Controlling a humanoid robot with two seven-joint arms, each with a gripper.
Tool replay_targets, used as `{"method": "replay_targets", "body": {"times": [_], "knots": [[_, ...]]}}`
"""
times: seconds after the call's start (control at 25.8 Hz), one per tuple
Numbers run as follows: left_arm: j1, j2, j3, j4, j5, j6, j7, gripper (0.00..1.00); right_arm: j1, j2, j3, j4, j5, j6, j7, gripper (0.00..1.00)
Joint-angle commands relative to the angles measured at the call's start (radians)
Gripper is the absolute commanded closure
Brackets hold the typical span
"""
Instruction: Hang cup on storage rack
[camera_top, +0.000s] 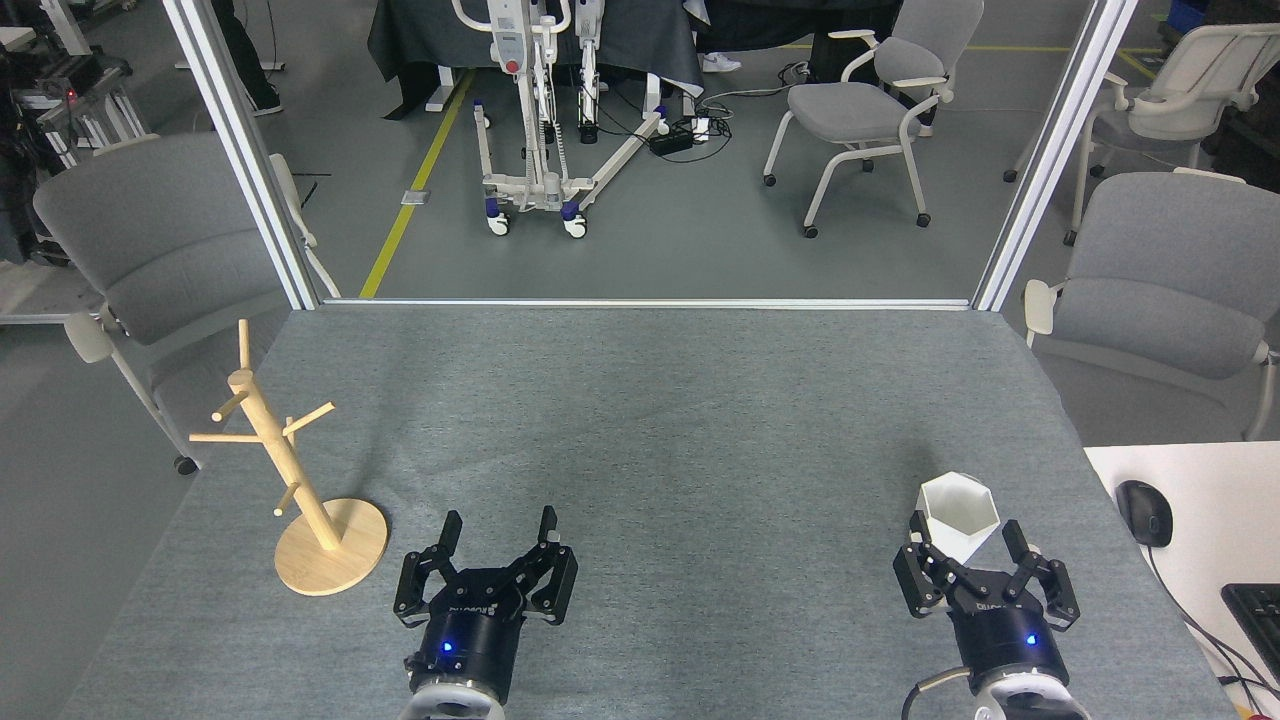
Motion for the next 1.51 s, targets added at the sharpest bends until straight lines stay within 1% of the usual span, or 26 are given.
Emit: {"method": "replay_targets", "body": {"times": [0.0, 0.12, 0.23, 0.89, 1.05, 1.12, 1.47], "knots": [[-0.002, 0.001, 0.001, -0.003, 0.000, 0.000, 0.002, 0.01, -0.003, -0.004, -0.023, 0.082, 0.000, -0.002, -0.014, 0.00], [-0.002, 0.002, 0.002, -0.003, 0.001, 0.000, 0.000, 0.01, -0.024, -0.001, -0.027, 0.143, -0.002, 0.001, -0.036, 0.00], [0.000, 0.002, 0.007, -0.003, 0.005, 0.000, -0.008, 0.01, -0.038, -0.002, -0.027, 0.180, 0.001, 0.010, -0.040, 0.00], [0.007, 0.006, 0.011, 0.003, 0.009, -0.001, -0.004, 0.01, -0.147, 0.001, -0.027, 0.312, 0.012, 0.011, -0.042, 0.00], [0.007, 0.004, 0.011, 0.013, 0.011, -0.001, -0.006, 0.01, -0.162, 0.001, -0.030, 0.329, 0.012, 0.011, -0.042, 0.00], [0.006, 0.004, 0.011, 0.020, 0.011, -0.001, -0.006, 0.01, -0.162, -0.004, -0.047, 0.330, 0.013, 0.011, -0.042, 0.00], [0.007, 0.004, 0.019, 0.040, 0.011, -0.001, 0.002, 0.01, -0.164, -0.004, -0.050, 0.333, 0.013, 0.011, -0.040, 0.00]]}}
